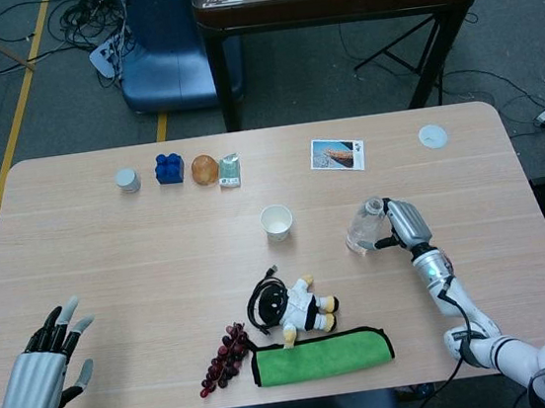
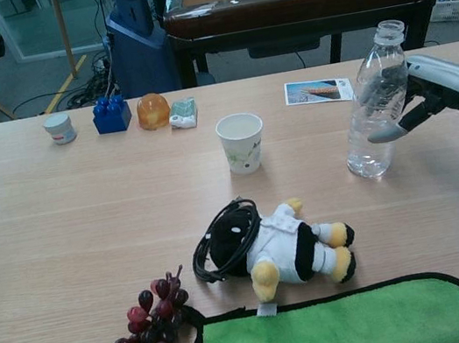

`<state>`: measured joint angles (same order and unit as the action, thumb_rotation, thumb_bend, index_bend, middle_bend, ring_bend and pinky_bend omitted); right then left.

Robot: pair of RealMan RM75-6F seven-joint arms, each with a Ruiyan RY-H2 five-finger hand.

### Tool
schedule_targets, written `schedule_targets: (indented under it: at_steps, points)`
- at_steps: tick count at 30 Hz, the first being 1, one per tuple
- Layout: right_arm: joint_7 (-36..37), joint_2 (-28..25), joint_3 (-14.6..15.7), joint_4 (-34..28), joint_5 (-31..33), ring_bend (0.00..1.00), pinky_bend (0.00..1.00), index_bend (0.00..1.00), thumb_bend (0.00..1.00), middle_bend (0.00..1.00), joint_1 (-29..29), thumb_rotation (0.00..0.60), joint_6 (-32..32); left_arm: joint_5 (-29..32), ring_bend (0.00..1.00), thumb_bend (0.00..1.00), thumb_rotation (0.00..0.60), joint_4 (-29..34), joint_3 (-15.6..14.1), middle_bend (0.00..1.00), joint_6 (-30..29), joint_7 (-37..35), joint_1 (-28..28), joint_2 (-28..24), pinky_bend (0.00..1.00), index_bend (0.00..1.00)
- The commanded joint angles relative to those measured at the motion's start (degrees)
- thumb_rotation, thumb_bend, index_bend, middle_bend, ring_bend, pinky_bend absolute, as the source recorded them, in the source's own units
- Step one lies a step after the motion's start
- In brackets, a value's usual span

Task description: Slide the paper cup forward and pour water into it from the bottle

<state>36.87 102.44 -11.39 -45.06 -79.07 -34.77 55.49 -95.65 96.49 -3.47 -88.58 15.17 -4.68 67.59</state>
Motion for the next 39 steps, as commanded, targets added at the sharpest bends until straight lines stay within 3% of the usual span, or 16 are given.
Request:
schedule_targets:
  at_steps: [1,6,20,30,39]
  points:
    - [-0.8,0.6,-0.4,0.9,0.0,0.38,0.46,0.52,0.17,0.54,-0.3,0.6,1.1,-0.1,0.04,0.36,0.6,0.0,0.0,0.02,0.0,0.0,0.0,0.0,0.23,0.21]
    - [-4.6,0.2,-1.5,0.3,0.2,0.42,0.48,0.56,0.18,0.59,-1.2,0.6,2.6,-0.2,0.04,0.36,0.6,0.1,0.2,0.02,0.1,-0.1,0.1,-0.1,0.23,0.21]
    - [-25.9,-2.6,-5.9,-4.8,5.4,0.47,0.51,0.6,0.18,0.63,-6.4,0.6,0.0,-1.2,0.04,0.36,0.6,0.2,0.3,0.02,0.1,0.7,0.4,0.0,0.23,0.21]
    - [-38.8,-1.1,-7.2,-1.1,9.2,0.47,0.51,0.6,0.18,0.63,-11.5,0.6,-4.6,-1.7,0.04,0.36,0.6,0.7,0.4,0.03,-0.3,0.9,0.7,-0.4,0.23,0.21]
    - [-45.4,2.0,-8.4,5.9,13.0,0.47,0.51,0.6,0.18,0.63,-15.3,0.6,-9.0,-1.3,0.04,0.36,0.6,0.3,0.6,0.03,-0.3,0.1,1.0,-0.8,0.23,0.21]
